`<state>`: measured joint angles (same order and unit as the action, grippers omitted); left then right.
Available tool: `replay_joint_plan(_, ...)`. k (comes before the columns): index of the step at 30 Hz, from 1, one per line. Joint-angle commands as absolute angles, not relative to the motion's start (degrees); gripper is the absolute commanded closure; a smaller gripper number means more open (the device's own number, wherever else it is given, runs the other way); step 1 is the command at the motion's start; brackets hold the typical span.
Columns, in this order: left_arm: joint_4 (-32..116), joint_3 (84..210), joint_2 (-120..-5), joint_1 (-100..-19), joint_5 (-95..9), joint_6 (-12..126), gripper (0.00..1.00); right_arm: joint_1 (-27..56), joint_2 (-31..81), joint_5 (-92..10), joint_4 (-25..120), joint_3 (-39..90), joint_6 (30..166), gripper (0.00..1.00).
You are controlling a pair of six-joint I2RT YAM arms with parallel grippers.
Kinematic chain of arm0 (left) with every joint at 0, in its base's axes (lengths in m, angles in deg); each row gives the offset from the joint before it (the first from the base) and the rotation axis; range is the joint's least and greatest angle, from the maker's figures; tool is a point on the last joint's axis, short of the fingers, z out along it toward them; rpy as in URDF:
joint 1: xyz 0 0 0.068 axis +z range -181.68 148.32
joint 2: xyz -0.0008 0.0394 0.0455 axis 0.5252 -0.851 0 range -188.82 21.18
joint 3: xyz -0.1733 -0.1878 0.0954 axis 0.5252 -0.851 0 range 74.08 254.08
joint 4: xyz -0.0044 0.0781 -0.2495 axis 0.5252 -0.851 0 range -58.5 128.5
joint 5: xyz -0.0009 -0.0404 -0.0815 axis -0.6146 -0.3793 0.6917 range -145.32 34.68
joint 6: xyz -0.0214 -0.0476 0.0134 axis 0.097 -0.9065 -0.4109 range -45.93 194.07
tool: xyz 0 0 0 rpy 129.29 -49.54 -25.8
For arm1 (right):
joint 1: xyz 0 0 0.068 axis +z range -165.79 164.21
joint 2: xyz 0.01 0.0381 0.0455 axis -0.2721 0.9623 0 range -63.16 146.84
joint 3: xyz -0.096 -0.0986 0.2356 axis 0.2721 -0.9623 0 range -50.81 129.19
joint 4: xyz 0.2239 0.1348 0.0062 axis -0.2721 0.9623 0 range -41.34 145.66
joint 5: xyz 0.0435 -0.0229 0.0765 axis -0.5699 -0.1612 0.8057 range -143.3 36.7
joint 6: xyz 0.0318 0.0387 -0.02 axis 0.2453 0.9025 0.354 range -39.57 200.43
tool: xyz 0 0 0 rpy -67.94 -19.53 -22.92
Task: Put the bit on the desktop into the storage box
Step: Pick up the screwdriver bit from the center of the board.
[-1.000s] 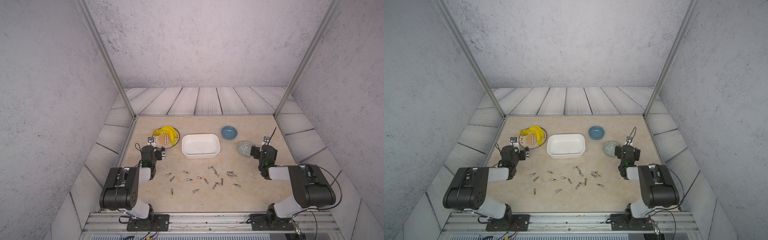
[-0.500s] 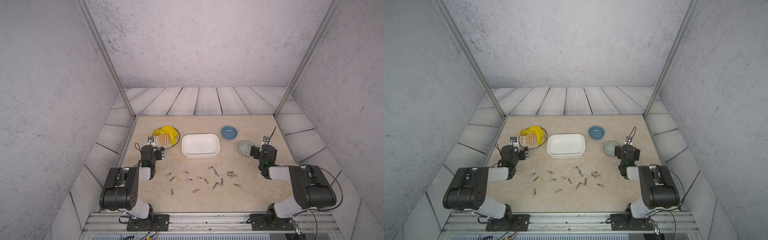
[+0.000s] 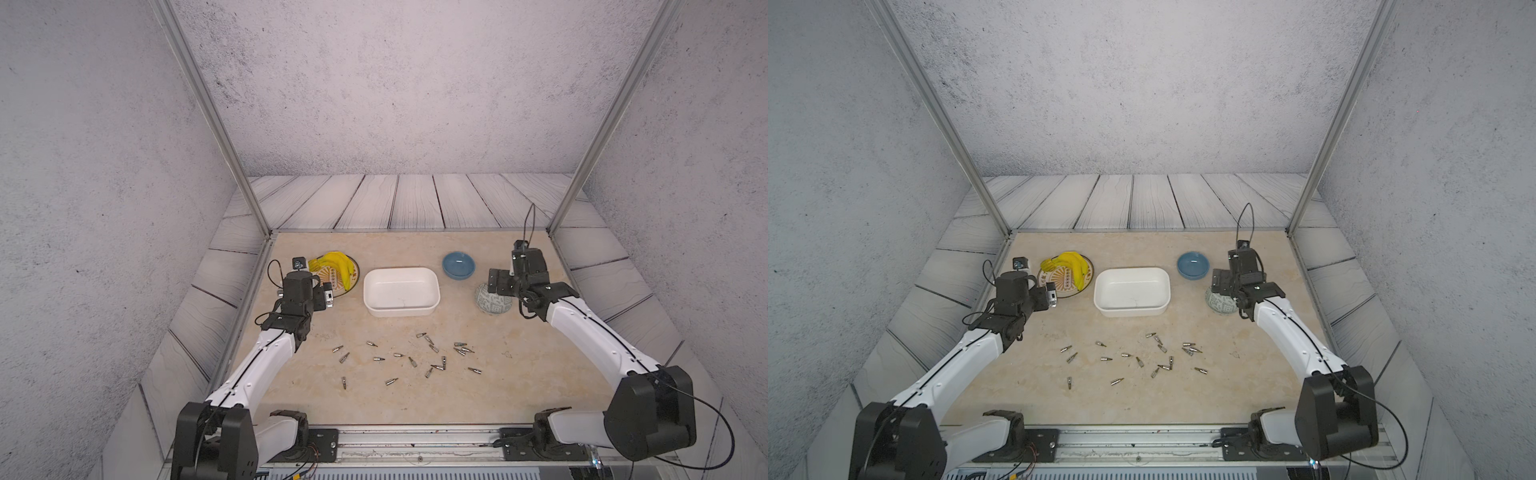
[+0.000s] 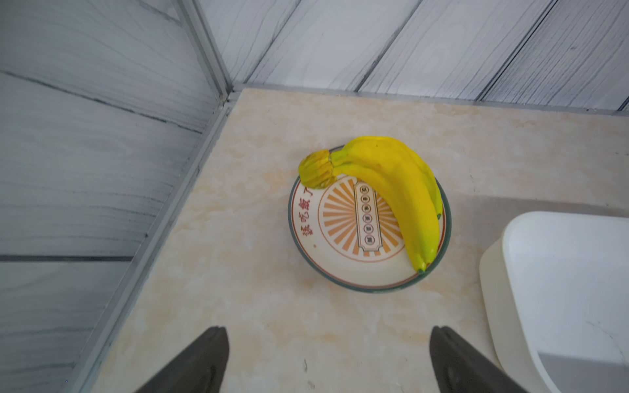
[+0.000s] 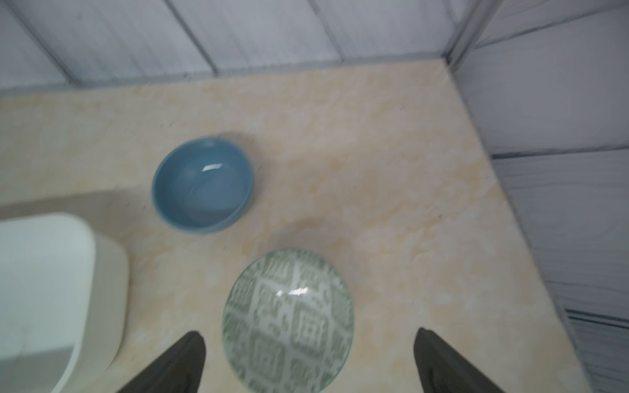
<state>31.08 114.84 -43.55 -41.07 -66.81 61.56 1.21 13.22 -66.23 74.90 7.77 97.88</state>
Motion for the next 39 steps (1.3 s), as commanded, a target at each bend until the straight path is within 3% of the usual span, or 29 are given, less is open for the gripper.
replay_joint_plan(1, 17.86, 114.56, -39.7, -42.7, -68.0, 54.99, 0.01, 7.88, 12.3, -63.71, 90.72, 10.09, 103.27, 0.03)
replay_joint_plan(5, 12.76, 114.53, -36.21, -44.31, -66.14, 52.37, 0.01, 13.67, 11.57, -59.6, 93.34, 8.95, 104.29, 0.06)
replay_joint_plan(12, 6.2, 115.39, -33.58, -47.16, -62.45, 48.88, 0.02, 17.71, 7.3, -55.3, 97.59, 2.01, 110.0, 0.21)
replay_joint_plan(19, 6.77, 113.03, -34.19, -50.41, -62.45, 46.62, 0.01, 19.76, 5.43, -52.13, 96.66, -5.77, 112.78, 0.21)
replay_joint_plan(39, 6.82, 111.22, -35.07, -53.74, -64.19, 45.42, 0.01, 21.5, 14.22, -49.08, 88.27, -11.37, 111.42, 0.27)
